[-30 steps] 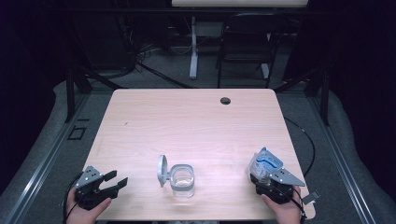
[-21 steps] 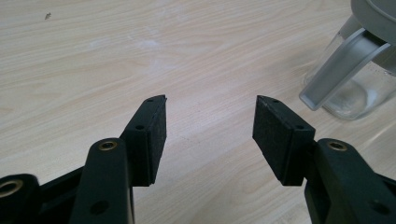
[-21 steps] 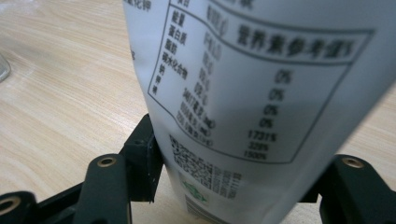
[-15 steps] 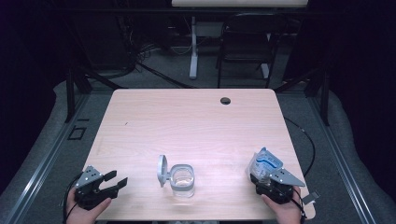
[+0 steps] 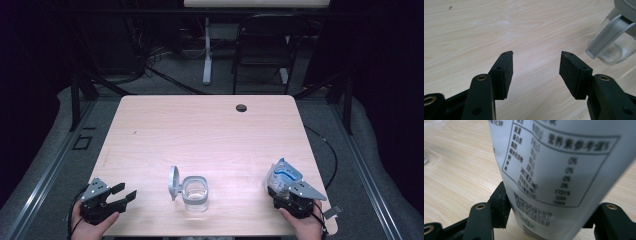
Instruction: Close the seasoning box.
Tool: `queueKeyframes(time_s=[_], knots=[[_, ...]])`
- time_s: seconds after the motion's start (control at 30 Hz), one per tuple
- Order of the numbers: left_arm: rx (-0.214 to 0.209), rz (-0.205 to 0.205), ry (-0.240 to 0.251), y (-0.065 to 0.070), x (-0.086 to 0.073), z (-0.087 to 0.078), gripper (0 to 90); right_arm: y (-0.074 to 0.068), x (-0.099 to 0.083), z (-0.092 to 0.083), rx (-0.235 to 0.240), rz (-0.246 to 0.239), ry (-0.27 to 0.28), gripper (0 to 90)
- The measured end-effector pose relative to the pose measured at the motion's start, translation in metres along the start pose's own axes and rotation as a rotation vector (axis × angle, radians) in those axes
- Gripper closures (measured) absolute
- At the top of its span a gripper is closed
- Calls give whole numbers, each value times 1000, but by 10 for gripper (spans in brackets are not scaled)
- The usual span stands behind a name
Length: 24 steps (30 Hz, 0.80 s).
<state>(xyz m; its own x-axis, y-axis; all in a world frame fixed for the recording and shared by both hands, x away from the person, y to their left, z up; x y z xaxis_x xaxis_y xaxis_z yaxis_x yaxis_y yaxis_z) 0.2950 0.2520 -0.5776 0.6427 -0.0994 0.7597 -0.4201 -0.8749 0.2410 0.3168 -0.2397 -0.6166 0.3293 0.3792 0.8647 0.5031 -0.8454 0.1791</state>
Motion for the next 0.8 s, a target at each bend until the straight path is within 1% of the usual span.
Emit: queueKeyframes(time_s=[0.03, 0.07, 0.13, 0.23, 0.5, 0.6, 0.8], knots=[[0, -1, 1, 0, 0, 0, 452, 0, 0, -1, -2, -5, -10, 400], [-3, -3, 9, 0, 1, 0, 452, 0, 0, 0, -1, -2, 3, 401], [-3, -3, 9, 0, 1, 0, 452, -1, 0, 0, 4, -5, 4, 402], [2, -1, 5, 0, 1, 0, 453, 0, 0, 0, 9, -7, -2, 405], [3, -7, 13, -1, 1, 0, 453, 0, 0, 0, 16, -15, -1, 412], [3, -7, 15, -1, 1, 0, 453, 0, 0, -1, 22, -31, -7, 414], [5, -6, 14, -2, 1, 0, 453, 0, 1, -1, 18, -27, -5, 415]])
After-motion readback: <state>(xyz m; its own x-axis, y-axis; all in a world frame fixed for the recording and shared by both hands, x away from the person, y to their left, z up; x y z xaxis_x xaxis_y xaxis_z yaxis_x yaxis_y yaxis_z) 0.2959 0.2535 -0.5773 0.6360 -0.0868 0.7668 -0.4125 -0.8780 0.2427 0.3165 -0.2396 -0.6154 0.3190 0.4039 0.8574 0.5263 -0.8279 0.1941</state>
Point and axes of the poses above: each handheld gripper's, and its own axes: z roughly forward along the jaws, x roughly out of its top, y roughly to its right, the point moved 8 cm from there along z, roughly forward along the jaws, and after that the axes turned 11 degrees about -z, right-handed, at the moved point
